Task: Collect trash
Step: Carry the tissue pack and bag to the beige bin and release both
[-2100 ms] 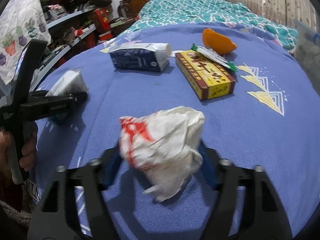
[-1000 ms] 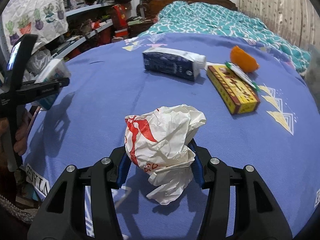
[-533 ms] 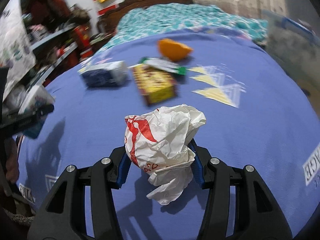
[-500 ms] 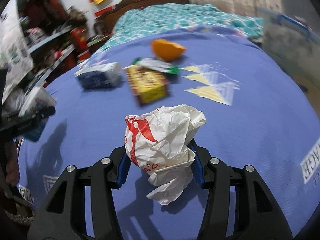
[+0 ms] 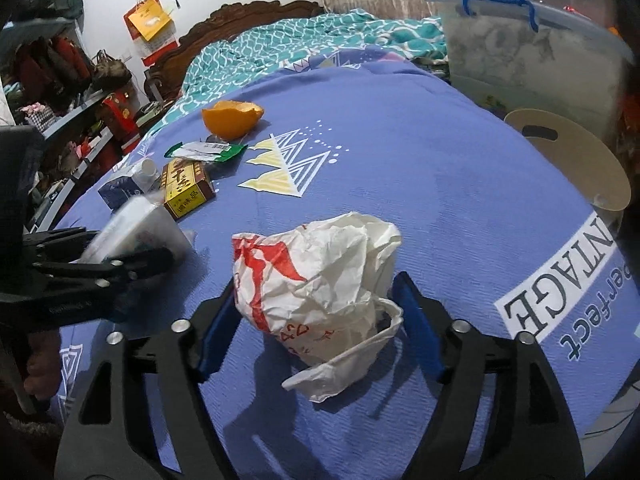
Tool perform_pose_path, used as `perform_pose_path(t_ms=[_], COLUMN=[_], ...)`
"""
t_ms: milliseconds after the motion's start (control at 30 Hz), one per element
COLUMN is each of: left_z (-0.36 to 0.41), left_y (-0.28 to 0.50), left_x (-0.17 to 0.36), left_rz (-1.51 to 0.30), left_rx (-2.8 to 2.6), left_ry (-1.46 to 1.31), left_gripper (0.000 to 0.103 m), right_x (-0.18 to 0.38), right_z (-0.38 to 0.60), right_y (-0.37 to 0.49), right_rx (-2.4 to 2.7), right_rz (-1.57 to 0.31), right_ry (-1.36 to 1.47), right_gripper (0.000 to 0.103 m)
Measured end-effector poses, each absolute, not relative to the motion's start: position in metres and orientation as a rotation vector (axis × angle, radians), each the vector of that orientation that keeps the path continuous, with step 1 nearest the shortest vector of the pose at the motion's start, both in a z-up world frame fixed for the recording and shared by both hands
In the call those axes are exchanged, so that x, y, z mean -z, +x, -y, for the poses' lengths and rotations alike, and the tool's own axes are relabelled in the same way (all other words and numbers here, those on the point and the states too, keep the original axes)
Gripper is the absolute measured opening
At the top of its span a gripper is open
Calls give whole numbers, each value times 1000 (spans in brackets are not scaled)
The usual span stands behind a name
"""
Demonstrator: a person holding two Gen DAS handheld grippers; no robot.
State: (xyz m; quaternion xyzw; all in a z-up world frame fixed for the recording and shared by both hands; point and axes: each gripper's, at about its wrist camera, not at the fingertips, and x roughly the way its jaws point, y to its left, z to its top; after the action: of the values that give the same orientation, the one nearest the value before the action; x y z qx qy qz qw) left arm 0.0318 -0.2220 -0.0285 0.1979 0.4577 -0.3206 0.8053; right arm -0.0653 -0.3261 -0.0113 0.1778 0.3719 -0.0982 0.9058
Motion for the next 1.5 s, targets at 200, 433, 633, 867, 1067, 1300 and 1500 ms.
perform_pose_path(t_ms=[200, 433, 633, 867, 1067, 1300, 1500], left_z=[218, 215, 275, 427, 550, 592, 499], left_y=[39, 42, 40, 27, 41, 68, 84], left_x=[27, 31, 7, -12, 4, 23, 4], left_rz=[-978, -1068, -1057, -996, -1098, -1133, -1112], left_rx=[632, 644, 797, 1103, 1214, 1142, 1134], left_ry=[445, 433, 444, 537, 517, 449, 305], left_gripper=[70, 28, 29, 30, 38, 81, 80], right_x=[11, 7, -1, -9, -3, 1, -14], right_z=[325, 329, 398, 520, 591, 619, 615], right_y=[-68, -77, -92, -110, -108, -116, -148], right_rx=[153, 102, 205, 378, 519, 599, 611], right_rz=[-750, -708, -622, -578, -648, -624, -466], right_ry=[350, 346, 499, 650, 615, 592, 672], right_gripper=[89, 50, 50, 52, 63, 77, 77])
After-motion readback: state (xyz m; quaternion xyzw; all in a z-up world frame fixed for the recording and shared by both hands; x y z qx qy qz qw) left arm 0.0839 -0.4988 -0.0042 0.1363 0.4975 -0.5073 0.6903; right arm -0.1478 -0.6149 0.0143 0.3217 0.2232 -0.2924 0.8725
